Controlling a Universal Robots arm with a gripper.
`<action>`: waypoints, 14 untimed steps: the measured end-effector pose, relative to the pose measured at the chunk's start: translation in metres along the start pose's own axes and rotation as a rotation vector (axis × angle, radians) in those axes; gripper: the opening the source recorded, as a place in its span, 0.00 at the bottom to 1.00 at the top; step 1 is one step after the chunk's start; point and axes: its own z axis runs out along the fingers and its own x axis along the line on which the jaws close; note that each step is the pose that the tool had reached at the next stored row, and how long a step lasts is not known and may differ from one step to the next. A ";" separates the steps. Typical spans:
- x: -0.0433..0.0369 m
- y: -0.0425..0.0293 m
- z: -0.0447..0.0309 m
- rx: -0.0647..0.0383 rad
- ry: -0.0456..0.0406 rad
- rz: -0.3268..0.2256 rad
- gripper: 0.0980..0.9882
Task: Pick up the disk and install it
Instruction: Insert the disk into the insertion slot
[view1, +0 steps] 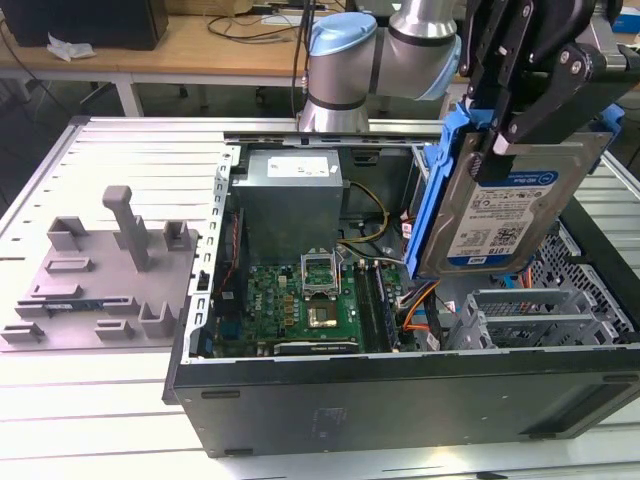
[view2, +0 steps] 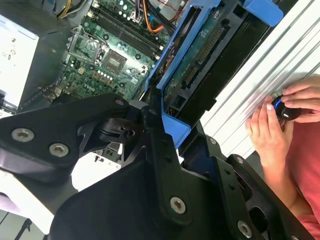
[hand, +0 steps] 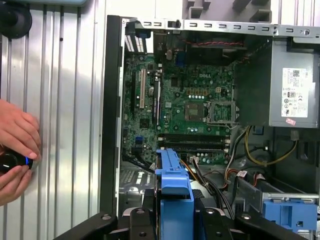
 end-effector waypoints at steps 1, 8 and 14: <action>0.0000 -0.0011 0.0000 0.000 -0.0001 0.000 0.30; 0.0022 -0.0320 0.0005 0.000 -0.0003 0.001 0.30; 0.0040 -0.0511 0.0016 0.000 -0.0058 0.005 0.30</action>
